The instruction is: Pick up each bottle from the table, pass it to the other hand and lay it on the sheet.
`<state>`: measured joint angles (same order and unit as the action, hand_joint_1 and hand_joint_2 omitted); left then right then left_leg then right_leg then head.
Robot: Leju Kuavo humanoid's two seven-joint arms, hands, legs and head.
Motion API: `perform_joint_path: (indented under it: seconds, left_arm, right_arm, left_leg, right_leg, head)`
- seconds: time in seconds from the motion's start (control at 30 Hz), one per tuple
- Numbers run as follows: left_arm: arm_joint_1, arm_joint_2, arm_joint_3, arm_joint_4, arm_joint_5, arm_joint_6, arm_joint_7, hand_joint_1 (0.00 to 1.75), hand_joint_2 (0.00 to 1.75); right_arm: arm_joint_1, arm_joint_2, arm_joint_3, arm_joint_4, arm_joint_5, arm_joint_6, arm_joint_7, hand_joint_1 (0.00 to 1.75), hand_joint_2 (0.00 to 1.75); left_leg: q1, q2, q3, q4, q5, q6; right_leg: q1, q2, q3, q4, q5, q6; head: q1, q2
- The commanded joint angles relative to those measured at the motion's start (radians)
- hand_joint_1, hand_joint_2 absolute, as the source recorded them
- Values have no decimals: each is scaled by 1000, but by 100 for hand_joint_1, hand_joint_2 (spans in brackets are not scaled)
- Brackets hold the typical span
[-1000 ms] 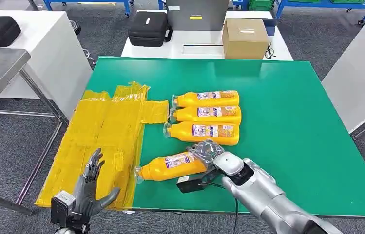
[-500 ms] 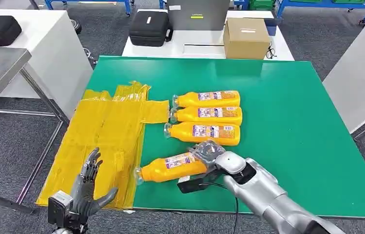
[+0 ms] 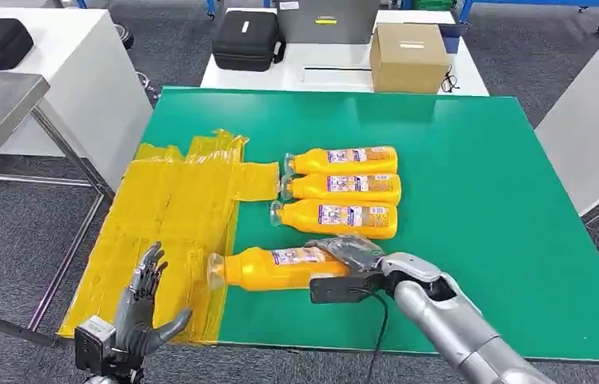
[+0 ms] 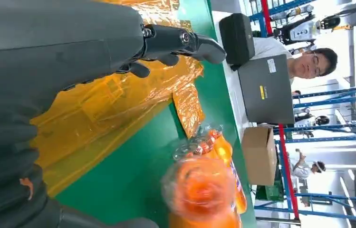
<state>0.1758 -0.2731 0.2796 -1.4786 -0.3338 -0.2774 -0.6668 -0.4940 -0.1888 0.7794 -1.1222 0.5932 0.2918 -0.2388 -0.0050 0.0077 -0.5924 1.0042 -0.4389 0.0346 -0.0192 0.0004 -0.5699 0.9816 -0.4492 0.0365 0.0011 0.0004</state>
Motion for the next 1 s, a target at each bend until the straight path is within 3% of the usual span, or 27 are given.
perform_joint_path:
  seconds: [0.03,0.23,0.43,0.73,1.0]
  left_arm:
    - [13,15,-31,2,9,5,14,0,175]
    - [14,7,-50,0,17,4,10,0,175]
    - [17,-2,-122,-48,-11,46,-3,0,175]
    - [-24,29,-262,-80,-5,183,24,0,175]
    - [-29,43,-309,-96,-22,227,15,0,175]
  right_arm:
    - [18,30,-94,-57,-30,-19,0,175,175]
    - [95,43,-155,-104,-131,1,-81,175,175]
    - [170,108,-162,-89,-202,27,-149,175,175]
    - [201,172,-121,-72,-170,30,-124,175,175]
    - [194,178,-118,-57,-158,30,-118,175,175]
  left_leg:
    - [1,0,1,0,-1,-2]
    - [1,-2,0,0,-1,-2]
    - [2,-2,-1,0,-1,-2]
    - [2,-2,-3,1,-1,-2]
    - [2,-1,-1,0,-1,-2]
  right_leg:
    - [1,0,1,0,0,-2]
    - [1,-2,1,-1,-1,-2]
    - [2,-2,0,-1,-1,-2]
    - [2,-2,-2,-1,-1,-2]
    - [2,-1,-1,-1,-1,-2]
  head:
    - [0,0]
    - [0,0]
    - [0,0]
    - [0,0]
    - [0,0]
